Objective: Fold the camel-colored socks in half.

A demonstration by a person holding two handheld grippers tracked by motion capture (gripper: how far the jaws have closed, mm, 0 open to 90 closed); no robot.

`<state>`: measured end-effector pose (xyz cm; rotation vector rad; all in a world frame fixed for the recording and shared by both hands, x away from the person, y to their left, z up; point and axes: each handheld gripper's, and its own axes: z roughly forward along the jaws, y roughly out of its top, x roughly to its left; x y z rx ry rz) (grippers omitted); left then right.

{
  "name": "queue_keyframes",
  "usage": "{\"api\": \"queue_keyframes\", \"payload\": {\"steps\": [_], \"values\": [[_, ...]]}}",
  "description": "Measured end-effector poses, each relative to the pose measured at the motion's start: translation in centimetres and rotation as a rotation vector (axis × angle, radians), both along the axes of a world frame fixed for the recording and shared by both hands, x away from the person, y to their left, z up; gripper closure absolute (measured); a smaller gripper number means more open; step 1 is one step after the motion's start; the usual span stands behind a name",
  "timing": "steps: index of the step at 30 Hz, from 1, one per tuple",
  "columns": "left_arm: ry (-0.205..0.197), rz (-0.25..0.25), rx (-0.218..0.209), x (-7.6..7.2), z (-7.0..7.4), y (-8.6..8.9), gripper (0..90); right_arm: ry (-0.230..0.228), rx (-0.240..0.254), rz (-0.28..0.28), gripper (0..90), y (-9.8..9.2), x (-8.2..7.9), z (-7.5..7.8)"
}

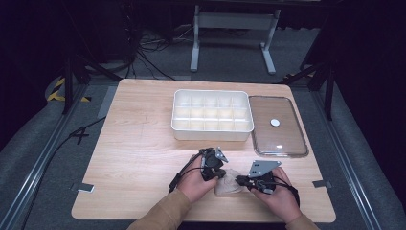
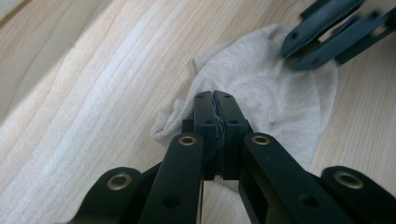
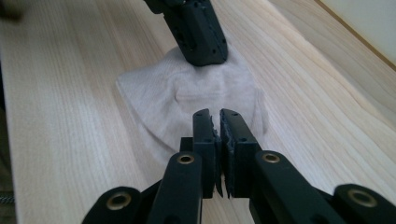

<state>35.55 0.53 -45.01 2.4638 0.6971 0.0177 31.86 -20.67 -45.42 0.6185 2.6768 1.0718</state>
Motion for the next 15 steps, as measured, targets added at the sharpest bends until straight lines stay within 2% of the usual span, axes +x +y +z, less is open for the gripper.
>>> {"api": "queue_keyframes", "payload": {"steps": [1, 2, 3, 4, 5, 7, 11, 14, 15], "values": [[0.003, 0.0, 0.011, 0.0, 0.0, 0.0, 89.4, 0.039, -0.024, 0.001, 84.7, -0.3, 0.0, 0.0], [0.003, 0.0, 0.011, 0.0, 0.0, 0.0, 89.4, 0.039, -0.024, 0.001, 84.7, -0.3, 0.0, 0.0], [0.018, 0.005, 0.01, 0.1, -0.1, 0.2, 89.5, 0.06, -0.047, 0.001, 84.7, -0.5, 0.1, -0.4], [0.018, 0.005, 0.01, 0.1, -0.1, 0.2, 89.5, 0.06, -0.047, 0.001, 84.7, -0.5, 0.1, -0.4], [0.027, 0.014, -0.006, 0.1, -0.3, 0.3, 89.5, 0.081, -0.051, 0.0, 84.7, -0.6, 0.2, -0.7], [0.036, 0.008, -0.009, 0.2, -0.3, 0.5, 89.4, 0.102, -0.016, -0.002, 84.9, -1.0, 0.5, -0.9], [0.003, 0.001, -0.048, 0.0, 0.0, 0.7, 85.4, 0.083, -0.028, -0.002, 84.0, -0.8, 0.4, -0.7], [0.002, -0.008, -0.133, -0.2, 1.0, 1.6, 79.5, 0.069, -0.001, -0.005, 83.8, -0.9, 0.3, -0.1], [-0.003, -0.002, -0.148, -0.2, 1.4, 1.9, 77.4, 0.059, 0.009, -0.014, 84.0, -1.0, 0.3, 0.3]]}}
